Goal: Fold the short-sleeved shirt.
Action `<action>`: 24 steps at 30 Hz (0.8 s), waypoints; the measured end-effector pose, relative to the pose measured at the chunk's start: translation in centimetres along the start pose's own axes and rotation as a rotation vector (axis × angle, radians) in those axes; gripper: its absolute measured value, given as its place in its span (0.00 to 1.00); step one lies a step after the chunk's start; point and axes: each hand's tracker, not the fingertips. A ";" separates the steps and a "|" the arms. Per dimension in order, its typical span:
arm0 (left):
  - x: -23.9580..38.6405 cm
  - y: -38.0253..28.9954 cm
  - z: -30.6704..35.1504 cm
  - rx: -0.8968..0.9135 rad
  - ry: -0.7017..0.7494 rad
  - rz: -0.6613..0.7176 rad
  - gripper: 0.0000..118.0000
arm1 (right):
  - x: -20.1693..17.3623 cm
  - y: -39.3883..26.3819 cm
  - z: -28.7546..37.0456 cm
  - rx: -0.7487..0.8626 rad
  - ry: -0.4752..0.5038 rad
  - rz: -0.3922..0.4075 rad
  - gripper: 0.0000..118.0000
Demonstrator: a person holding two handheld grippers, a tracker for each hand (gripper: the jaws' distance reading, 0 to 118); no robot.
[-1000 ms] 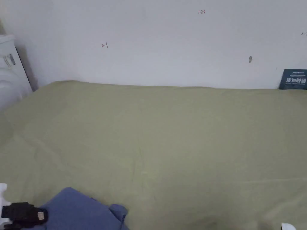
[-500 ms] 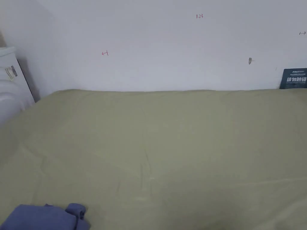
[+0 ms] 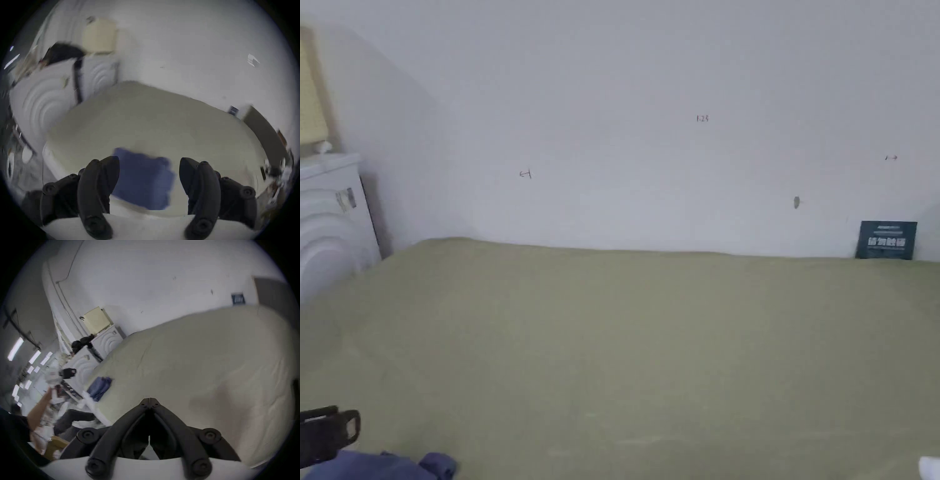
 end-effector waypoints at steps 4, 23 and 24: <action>8.3 -1.1 1.2 0.144 -0.206 -0.031 0.65 | -2.4 1.7 2.3 0.114 -0.196 0.161 0.00; 29.1 -6.6 3.0 0.344 -0.115 -0.232 0.00 | -6.3 1.1 6.3 0.404 -0.553 0.368 0.00; 28.5 -6.0 2.4 0.350 -0.108 -0.235 0.00 | -6.3 1.4 6.5 0.410 -0.563 0.366 0.00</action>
